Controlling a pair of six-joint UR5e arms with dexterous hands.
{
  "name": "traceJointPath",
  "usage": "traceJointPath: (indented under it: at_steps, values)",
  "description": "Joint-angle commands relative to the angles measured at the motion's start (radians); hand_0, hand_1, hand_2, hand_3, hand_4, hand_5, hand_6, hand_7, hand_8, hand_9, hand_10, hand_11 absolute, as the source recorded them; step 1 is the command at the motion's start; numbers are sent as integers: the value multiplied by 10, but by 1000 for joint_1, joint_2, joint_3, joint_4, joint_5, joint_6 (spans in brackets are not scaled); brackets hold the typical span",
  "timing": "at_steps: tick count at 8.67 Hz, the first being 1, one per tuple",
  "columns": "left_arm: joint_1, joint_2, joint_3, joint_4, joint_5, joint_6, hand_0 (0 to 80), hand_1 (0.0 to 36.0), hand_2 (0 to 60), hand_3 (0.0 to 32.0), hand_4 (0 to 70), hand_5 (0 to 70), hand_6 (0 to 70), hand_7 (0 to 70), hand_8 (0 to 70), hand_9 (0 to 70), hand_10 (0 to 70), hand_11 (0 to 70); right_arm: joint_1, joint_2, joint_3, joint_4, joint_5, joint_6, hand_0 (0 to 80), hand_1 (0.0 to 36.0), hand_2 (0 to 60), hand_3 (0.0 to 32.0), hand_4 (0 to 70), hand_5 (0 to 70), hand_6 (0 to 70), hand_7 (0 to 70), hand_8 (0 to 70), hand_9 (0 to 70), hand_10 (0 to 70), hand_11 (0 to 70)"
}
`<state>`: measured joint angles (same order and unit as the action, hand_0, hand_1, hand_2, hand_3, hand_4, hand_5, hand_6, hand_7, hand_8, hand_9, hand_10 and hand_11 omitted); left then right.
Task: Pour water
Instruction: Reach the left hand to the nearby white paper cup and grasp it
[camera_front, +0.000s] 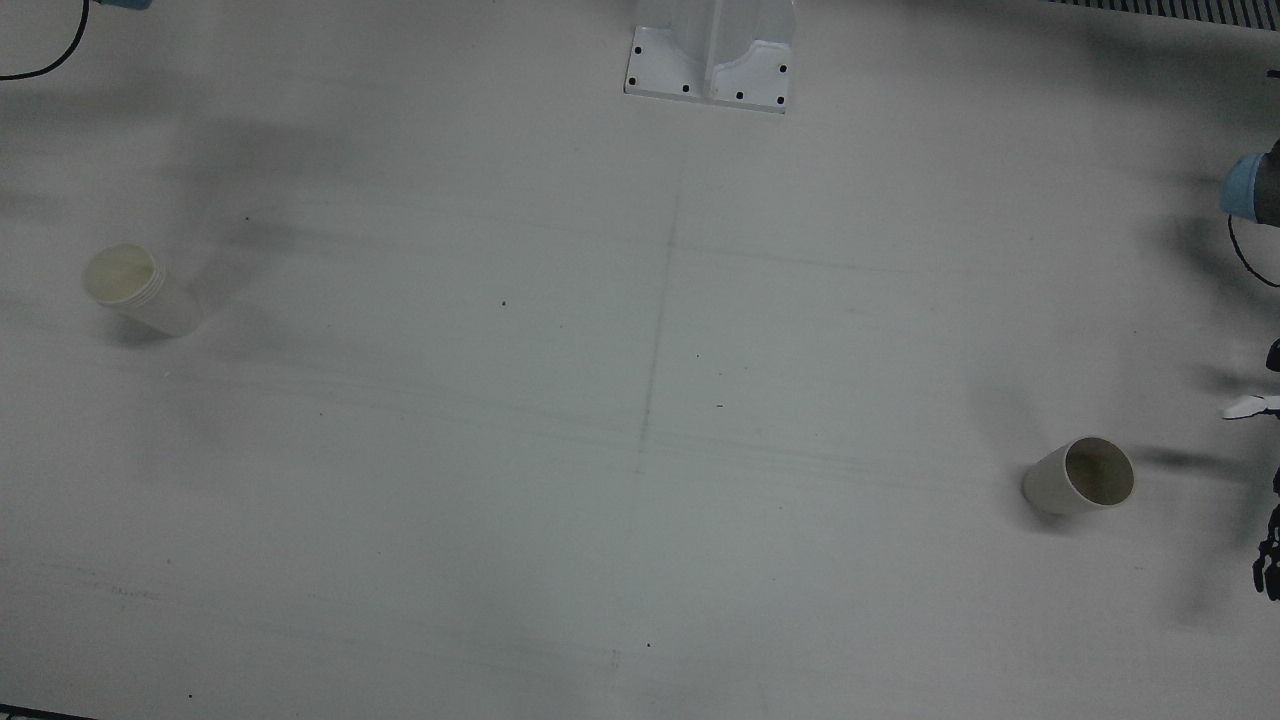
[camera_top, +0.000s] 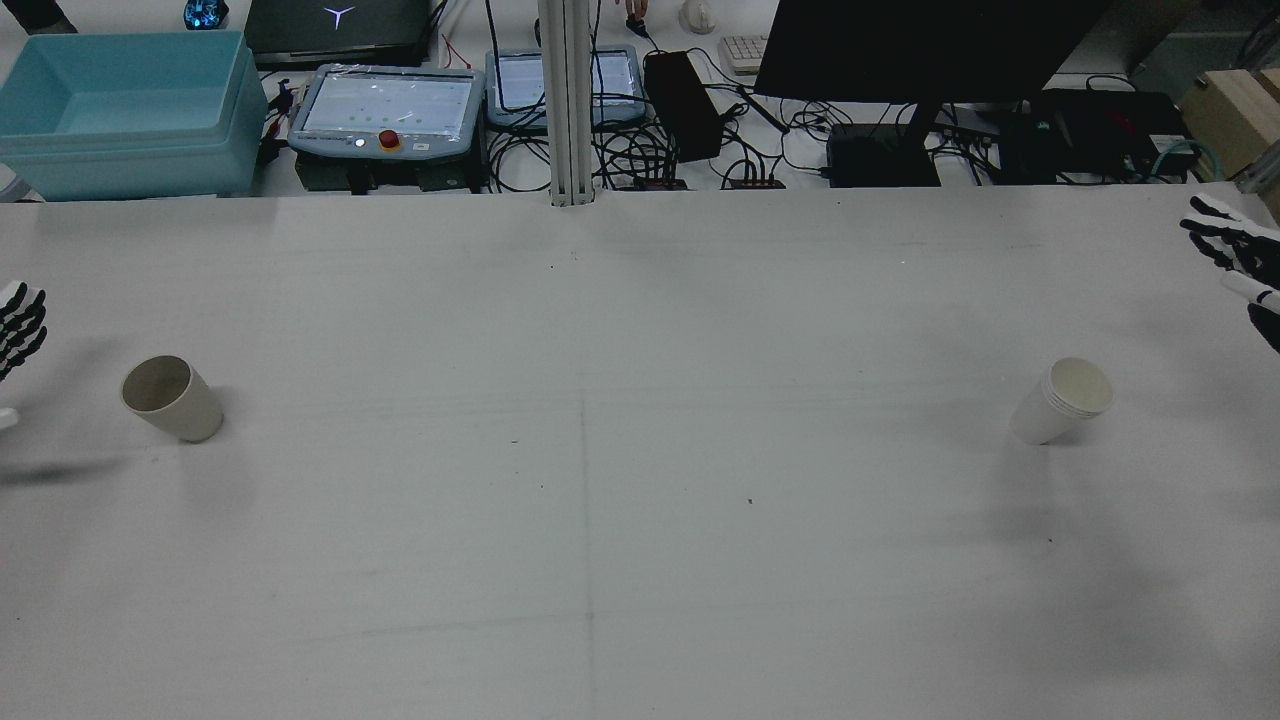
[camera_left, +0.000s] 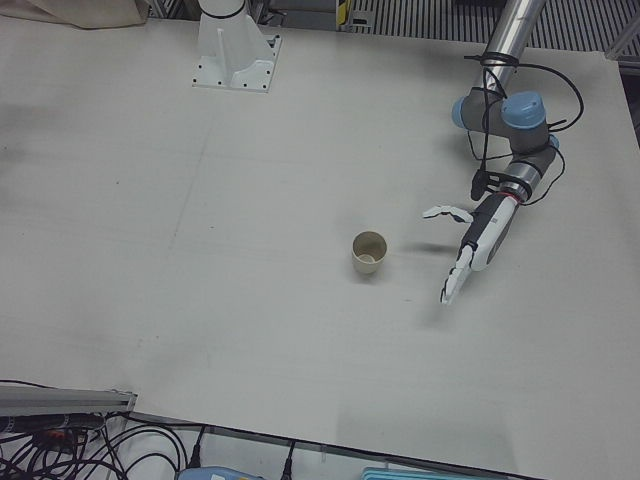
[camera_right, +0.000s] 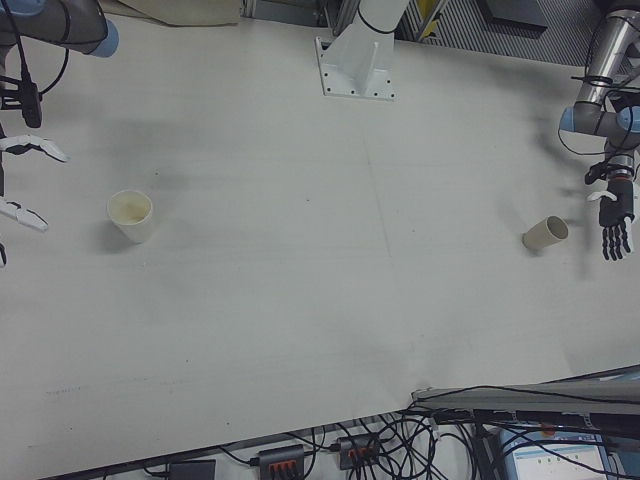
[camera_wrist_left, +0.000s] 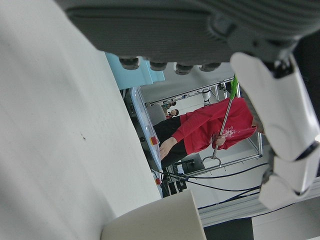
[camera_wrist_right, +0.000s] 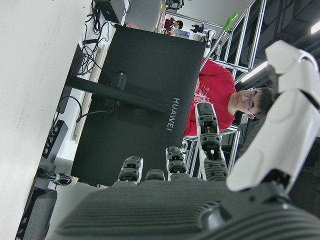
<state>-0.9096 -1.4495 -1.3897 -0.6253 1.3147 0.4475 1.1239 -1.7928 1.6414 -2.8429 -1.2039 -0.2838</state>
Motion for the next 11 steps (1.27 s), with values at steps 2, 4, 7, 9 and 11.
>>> traceJointPath:
  at_steps: [2, 4, 7, 9, 11]
  values:
    - [66, -6, -23, -2, 61, 190, 405, 139, 247, 62, 0, 0, 0, 7, 0, 0, 0, 0, 1, -3, -2, 0, 1, 0, 408, 105, 236, 0, 261, 81, 98, 115, 9, 9, 51, 81]
    - [81, -58, -2, 38, 61, 192, 409, 155, 278, 70, 0, 0, 0, 0, 0, 0, 0, 0, -1, -3, -2, 2, 1, -2, 406, 103, 227, 0, 249, 73, 94, 111, 8, 8, 54, 85]
    - [83, -95, 6, 73, 61, 189, 415, 167, 304, 66, 0, 0, 0, 5, 0, 0, 0, 0, 2, -16, 1, 2, 0, 0, 410, 104, 208, 0, 212, 57, 80, 87, 6, 3, 49, 79]
    - [83, -112, -3, 125, 63, 194, 423, 172, 290, 70, 0, 0, 0, 8, 0, 0, 0, 0, 1, -17, 3, 2, -5, 0, 412, 106, 205, 0, 201, 59, 76, 78, 5, 1, 47, 77]
    - [83, -130, -3, 140, 63, 192, 420, 169, 289, 66, 0, 0, 0, 13, 0, 0, 0, 0, 0, -17, 6, 2, -5, 0, 411, 105, 200, 0, 204, 57, 75, 77, 5, 1, 46, 76]
